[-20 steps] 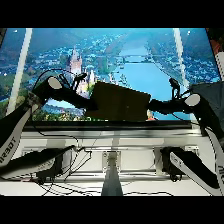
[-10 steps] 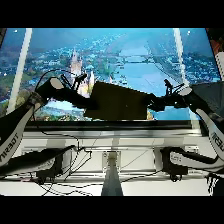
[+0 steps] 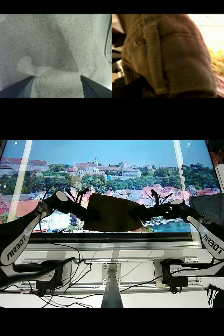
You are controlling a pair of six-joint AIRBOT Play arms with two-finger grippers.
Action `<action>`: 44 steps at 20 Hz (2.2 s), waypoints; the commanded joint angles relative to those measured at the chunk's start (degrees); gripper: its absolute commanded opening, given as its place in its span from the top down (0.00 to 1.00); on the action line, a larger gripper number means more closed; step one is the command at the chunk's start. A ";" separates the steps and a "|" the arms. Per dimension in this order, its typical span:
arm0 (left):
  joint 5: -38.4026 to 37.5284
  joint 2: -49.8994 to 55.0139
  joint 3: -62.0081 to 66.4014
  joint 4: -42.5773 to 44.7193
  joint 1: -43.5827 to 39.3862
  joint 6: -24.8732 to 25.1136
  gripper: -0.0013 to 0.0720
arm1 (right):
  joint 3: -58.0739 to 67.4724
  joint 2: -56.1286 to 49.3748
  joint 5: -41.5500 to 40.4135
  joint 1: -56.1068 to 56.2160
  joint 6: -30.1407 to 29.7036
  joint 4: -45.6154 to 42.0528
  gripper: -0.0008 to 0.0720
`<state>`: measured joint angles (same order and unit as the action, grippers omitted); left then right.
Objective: Fold the clothes and pants, and hang the long-sleeved shirts on hangers.
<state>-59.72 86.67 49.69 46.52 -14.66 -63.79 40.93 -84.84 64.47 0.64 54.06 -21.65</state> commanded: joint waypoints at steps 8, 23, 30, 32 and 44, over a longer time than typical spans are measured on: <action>2.86 -0.72 2.08 4.87 0.94 3.41 0.05 | 11.82 0.74 -1.51 0.35 -2.10 -2.38 0.93; 2.10 -26.16 14.34 28.44 2.95 3.34 0.05 | 27.82 24.30 -6.40 -42.66 31.39 -45.55 0.93; 2.10 -27.06 14.23 28.44 2.95 3.34 0.05 | 26.99 26.45 5.09 -66.95 43.21 -56.43 0.69; 2.10 -27.06 14.23 28.46 2.95 3.34 0.05 | 26.73 25.83 7.02 -68.19 43.21 -56.59 0.03; 2.10 -27.06 14.23 28.46 2.95 3.37 0.05 | 26.69 25.38 -5.31 -18.18 28.24 -54.66 0.68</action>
<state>-57.65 59.66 63.92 74.96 -11.75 -60.45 67.64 -59.46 63.48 -33.04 86.67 -76.84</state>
